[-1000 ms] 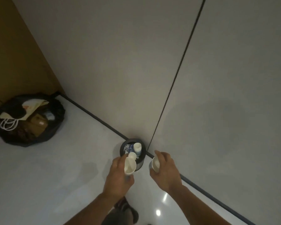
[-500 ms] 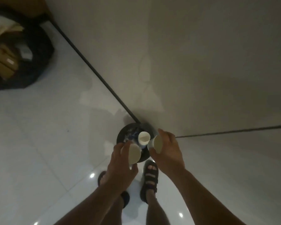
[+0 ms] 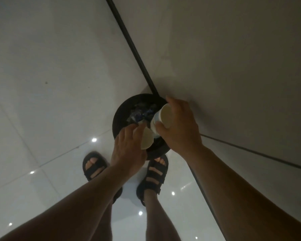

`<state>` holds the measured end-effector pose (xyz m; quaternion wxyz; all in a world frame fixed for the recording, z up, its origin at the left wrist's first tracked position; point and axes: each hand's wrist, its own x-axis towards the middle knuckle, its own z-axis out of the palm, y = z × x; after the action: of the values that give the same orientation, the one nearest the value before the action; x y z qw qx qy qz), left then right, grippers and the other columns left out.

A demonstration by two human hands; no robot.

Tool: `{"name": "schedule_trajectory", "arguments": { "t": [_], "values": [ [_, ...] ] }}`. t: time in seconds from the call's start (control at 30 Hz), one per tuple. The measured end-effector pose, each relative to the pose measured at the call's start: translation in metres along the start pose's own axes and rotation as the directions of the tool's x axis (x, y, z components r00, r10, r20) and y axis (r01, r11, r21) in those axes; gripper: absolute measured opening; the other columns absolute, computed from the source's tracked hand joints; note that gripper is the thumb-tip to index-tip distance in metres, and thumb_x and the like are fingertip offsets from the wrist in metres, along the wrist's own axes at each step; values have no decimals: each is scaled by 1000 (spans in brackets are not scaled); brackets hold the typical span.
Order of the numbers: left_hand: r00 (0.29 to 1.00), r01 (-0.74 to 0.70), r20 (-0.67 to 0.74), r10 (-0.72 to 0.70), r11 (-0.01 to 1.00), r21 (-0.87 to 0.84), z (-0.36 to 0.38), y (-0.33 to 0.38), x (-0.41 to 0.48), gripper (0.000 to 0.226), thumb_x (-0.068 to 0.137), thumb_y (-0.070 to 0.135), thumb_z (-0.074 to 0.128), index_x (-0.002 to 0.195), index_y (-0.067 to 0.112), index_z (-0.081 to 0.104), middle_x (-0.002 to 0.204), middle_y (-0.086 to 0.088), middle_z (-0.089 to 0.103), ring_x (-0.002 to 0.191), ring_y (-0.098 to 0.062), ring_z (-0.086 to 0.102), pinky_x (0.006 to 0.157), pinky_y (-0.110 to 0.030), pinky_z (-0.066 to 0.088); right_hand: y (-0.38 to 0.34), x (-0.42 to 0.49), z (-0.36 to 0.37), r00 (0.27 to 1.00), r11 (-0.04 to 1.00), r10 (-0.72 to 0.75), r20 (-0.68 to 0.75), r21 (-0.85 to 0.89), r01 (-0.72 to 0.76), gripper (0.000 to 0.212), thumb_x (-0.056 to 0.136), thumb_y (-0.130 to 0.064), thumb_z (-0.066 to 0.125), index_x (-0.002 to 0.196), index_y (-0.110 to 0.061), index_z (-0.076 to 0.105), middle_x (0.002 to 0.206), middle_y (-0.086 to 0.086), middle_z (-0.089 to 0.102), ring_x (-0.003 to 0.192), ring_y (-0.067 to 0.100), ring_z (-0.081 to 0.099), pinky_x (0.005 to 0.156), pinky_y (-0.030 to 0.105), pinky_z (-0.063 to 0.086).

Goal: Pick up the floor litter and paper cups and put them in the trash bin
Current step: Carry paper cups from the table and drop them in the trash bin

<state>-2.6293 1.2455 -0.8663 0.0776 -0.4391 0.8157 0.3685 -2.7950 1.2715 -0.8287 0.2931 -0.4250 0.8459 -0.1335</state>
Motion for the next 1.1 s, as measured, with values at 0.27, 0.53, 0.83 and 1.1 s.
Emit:
{"name": "schedule_trajectory", "arguments": {
  "t": [0.27,0.53,0.83,1.1],
  "values": [
    [991,-62,-98,87,971,229,8,-28,23,88,69,30,75,144,19,30,142,-11,32,135,-34,26,109,-46,28,22,9,33,996,981,-55,76,-181,68,82,83,-39,71,150,-20,27,151,9,33,136,30,35,100,38,44],
    [996,-81,-6,90,918,389,35,-50,26,109,75,66,52,150,17,-11,157,-10,-14,146,-31,-14,116,-50,-1,44,-2,75,975,921,-45,217,-370,125,104,84,-55,61,155,-21,-7,163,9,-11,148,31,-15,119,54,12],
    [996,-82,10,85,918,387,14,-38,20,101,76,73,31,151,19,-11,160,-10,-9,146,-28,-17,114,-50,-3,38,-19,62,979,932,-41,200,-344,110,105,82,-49,65,155,-24,-7,163,9,-10,149,32,-12,117,54,11],
    [995,-46,-56,77,906,421,-97,22,-9,100,78,75,25,151,14,-5,160,-14,-5,146,-34,-8,114,-57,10,-27,-66,-19,990,954,1,138,-298,41,98,83,-53,61,155,-25,1,163,10,-4,150,32,-4,116,54,23]
  ]
}}
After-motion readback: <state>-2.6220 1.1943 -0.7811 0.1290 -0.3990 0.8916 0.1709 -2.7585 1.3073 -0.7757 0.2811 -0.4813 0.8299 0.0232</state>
